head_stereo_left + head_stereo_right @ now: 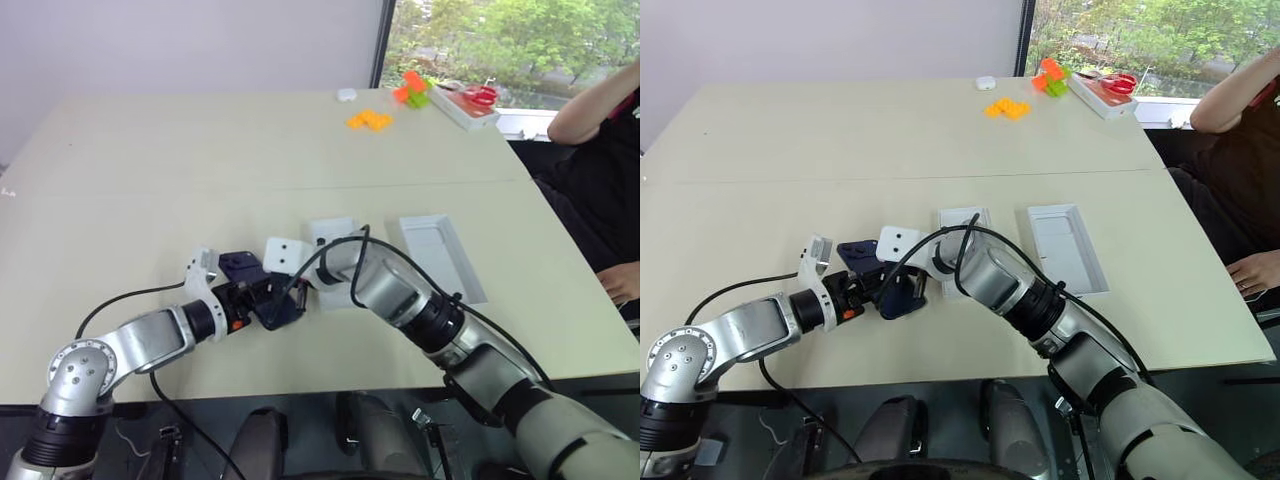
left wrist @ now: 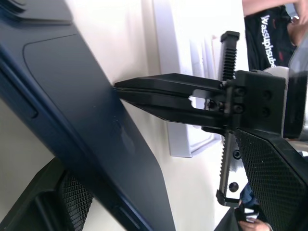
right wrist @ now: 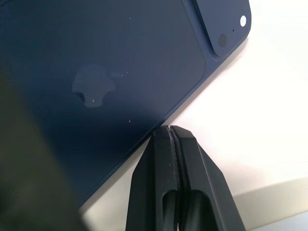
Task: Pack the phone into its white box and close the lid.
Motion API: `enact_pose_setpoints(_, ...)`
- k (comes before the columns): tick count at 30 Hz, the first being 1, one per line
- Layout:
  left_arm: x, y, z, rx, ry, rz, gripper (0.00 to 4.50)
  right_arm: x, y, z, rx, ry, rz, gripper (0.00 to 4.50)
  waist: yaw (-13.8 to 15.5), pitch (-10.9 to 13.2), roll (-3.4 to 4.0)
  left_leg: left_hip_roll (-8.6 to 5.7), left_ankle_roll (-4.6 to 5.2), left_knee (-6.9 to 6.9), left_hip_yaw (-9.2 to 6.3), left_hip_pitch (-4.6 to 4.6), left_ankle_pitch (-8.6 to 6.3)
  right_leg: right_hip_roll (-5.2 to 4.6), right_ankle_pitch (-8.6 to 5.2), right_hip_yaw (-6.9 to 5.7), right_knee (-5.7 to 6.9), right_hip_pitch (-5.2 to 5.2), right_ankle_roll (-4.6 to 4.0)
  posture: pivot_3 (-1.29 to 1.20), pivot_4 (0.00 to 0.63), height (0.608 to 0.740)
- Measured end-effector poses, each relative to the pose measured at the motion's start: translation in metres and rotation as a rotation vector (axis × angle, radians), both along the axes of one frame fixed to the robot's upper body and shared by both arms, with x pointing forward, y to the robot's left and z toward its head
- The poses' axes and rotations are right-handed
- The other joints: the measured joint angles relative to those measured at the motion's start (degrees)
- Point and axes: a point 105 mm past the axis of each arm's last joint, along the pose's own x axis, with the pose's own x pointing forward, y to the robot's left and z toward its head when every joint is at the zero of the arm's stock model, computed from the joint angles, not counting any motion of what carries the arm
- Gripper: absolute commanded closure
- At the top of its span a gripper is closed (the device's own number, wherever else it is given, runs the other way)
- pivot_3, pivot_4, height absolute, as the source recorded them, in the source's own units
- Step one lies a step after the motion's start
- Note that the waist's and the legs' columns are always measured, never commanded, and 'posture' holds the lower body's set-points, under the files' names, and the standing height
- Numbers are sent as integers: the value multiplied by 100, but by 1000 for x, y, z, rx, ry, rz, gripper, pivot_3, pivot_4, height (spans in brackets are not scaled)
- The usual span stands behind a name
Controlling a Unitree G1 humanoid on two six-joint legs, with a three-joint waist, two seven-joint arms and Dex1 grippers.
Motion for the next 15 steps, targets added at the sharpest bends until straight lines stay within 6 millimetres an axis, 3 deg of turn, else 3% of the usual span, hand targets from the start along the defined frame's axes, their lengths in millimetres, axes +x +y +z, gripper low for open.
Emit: enact_pose_setpoints(15, 0, 24, -6, 12, 27, 126, 0, -1, 0, 1, -4, -17, 18, 4463, -88, 2, 1, 2, 0, -2, -1, -5, 0, -3, 0, -1, -6, -2, 0, 0, 150, 740)
